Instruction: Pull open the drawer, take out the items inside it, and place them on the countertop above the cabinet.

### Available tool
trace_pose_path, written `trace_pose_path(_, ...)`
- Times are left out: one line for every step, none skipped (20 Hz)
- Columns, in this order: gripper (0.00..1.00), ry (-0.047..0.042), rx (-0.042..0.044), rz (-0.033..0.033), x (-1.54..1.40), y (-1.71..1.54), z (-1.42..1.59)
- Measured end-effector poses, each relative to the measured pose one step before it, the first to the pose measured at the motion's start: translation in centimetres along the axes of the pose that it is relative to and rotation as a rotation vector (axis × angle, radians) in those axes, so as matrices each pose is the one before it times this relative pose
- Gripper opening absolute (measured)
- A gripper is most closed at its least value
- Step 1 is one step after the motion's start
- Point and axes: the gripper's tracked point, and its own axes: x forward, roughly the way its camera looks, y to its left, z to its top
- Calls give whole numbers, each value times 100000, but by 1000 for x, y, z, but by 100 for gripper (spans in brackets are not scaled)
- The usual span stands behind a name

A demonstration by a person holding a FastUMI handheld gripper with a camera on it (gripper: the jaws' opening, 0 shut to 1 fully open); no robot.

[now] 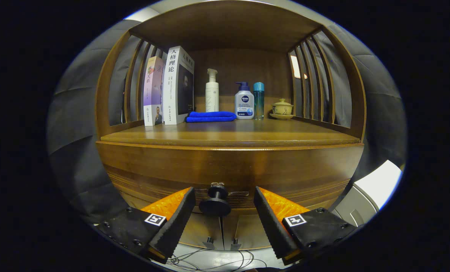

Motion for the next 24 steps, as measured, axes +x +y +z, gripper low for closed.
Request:
trace_pose_path(96, 542, 201, -188, 263, -70, -299)
trace_pose_path(95, 576, 128, 67, 94, 35, -295)
trace_pose_path(95, 891, -191, 367, 61, 32, -269)
trace_pose_path(95, 374, -576, 489, -165, 232, -177)
trace_pose_path(84, -589, -35, 727, 369, 84, 15)
trace_pose_path(74, 191, -336, 1024, -173, 520, -142)
trace_pose_path(65, -185, -355, 894, -101, 494, 87)
trace_pose_path(57, 138, -1030, -740, 200, -64, -74)
trace_pose_path(48, -22, -1140, -737, -525, -224, 150)
trace_pose_path(48, 479, -91, 302, 497, 117, -302)
trace_pose_path(44, -320, 1605, 64, -23, -18, 81)
trace_pose_path(40, 42, 768, 190, -206, 62, 21)
trace_pose_path(30, -363, -384, 560, 312, 126, 9)
trace_pose_path(30, 744, -315, 697, 64, -94, 13)
trace_pose_path(23, 294, 11, 687, 308, -23, -8)
trace_pose_path(23, 227, 516, 167, -378, -74, -143)
trace_pose_path(23, -28, 281, -331, -87, -15, 76)
trace_pose_path(23, 245, 4, -489, -2, -25, -100)
trace_pose_path(23, 344, -123, -600, -185, -37, 7)
trace_pose_path(23, 167, 76, -536, -308, 42, -90)
trace_pose_path(23, 92, -68, -458, -272, -36, -58)
trace_pose_path(23, -82, -218, -427, -337, -12, -117)
trace_pose_path(23, -95, -76, -350, -366, 23, -85)
trace_pose_path(23, -191, 214, -70, -317, -19, -200)
